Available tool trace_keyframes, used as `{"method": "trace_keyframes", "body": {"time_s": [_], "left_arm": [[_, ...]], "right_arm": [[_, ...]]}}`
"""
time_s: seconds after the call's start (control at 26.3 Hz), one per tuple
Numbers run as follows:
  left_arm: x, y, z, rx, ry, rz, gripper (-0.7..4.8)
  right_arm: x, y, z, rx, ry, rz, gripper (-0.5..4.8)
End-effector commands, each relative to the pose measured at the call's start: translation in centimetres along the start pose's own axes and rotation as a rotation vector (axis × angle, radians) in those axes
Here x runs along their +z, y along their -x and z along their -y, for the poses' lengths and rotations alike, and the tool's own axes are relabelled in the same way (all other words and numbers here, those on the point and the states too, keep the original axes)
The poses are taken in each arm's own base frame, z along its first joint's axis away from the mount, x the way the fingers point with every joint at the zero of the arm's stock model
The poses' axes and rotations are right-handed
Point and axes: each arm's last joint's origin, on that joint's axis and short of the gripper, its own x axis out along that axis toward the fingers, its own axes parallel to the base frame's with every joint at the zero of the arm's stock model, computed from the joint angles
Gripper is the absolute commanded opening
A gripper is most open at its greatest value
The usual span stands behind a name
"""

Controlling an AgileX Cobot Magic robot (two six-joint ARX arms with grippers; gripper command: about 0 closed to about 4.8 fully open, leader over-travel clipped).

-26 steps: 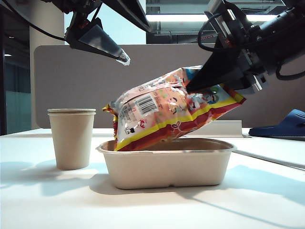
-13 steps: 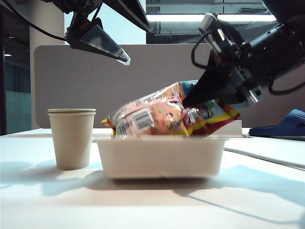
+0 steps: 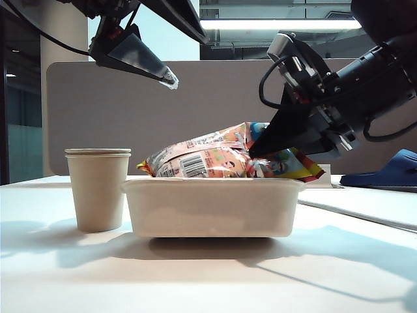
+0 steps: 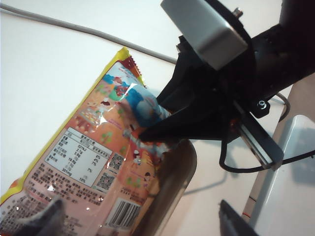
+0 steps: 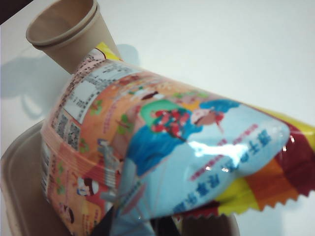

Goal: Pick up a bag of chips and put them in the box.

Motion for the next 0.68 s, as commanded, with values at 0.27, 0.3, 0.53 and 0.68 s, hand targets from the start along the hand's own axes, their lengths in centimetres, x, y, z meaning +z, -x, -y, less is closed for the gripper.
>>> {"method": "trace_keyframes", "body": {"time_s": [0.27,0.3,0.53,0.68], "left_arm": [[0.32,0.14,0.11,-0.004,-0.015,0.025,4.04],[0.32,0.14,0.11,-0.004,-0.015,0.025,4.04],[0.32,0.14,0.11,-0.004,-0.015,0.025,4.04],[0.32,0.14,0.11,-0.004,-0.015,0.025,4.04]], "right_arm": [[0.13,0.02,-0.15,0.024,0.005,0.006,0.76],[0.13,0.02,-0.16,0.029,0.005,0.005,0.76],[-0.01,0.02,-0.22,0.052,-0.002,-0.01,0.76],[-0.22,0.03,-0.24,0.064,-0.011,-0.03,1.07]]}}
